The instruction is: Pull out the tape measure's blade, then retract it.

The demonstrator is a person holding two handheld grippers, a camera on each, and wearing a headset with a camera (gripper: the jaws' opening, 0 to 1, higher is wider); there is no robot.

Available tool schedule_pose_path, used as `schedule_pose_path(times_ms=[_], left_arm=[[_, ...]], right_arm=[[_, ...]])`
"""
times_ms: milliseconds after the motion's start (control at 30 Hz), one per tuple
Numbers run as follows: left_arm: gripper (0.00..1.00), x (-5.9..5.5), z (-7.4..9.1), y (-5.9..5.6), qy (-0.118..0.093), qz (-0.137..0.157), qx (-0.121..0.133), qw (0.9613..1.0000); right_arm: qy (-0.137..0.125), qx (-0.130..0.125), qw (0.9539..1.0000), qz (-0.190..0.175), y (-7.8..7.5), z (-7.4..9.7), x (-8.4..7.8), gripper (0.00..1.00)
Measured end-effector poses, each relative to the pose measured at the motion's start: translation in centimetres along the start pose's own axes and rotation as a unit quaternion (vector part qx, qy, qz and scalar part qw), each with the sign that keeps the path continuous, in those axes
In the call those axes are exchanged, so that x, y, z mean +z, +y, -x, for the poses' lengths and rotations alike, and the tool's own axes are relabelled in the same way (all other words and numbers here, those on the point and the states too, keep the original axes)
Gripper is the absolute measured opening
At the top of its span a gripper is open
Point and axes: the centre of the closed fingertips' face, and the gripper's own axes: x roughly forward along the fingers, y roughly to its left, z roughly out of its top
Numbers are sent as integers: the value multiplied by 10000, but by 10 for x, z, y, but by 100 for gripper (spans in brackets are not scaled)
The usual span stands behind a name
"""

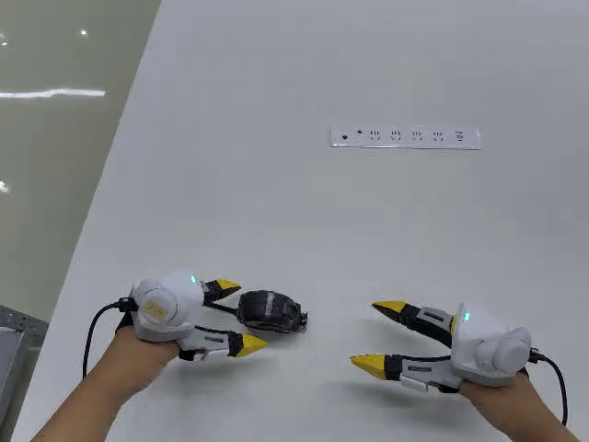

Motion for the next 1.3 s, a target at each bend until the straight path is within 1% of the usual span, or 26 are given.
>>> schedule_pose_path(times_ms=[133, 467, 533, 767, 867, 967, 1100, 1300], left_arm=[[60, 0, -2, -2, 14, 7, -43, 10000], [58, -3, -7, 0, 50, -3, -124, 9999], [56, -3, -8, 0, 49, 0, -140, 9999], [53, -2, -11, 1, 40, -25, -167, 9998], [53, 0, -12, 1, 18, -27, -176, 9998], [52, -1, -13, 2, 15, -21, -197, 9998], [49, -2, -14, 2, 41, -54, -224, 9997], [46, 0, -15, 2, 14, -71, -259, 9996]], right_arm=[[-53, 5, 9999, -89, -1, -2, 3, 55], [-6, 68, 9999, -102, -1, -8, -2, 54], [29, 74, 9999, -88, -1, -8, -3, 53], [23, 82, 9999, -106, -2, -9, -4, 52], [20, 92, 9999, -116, -2, -10, -5, 51], [34, 108, 9999, -99, -1, -11, -6, 50], [46, 121, 9999, -101, -1, -11, -7, 49], [29, 138, 9998, -114, -2, -13, -8, 49]])
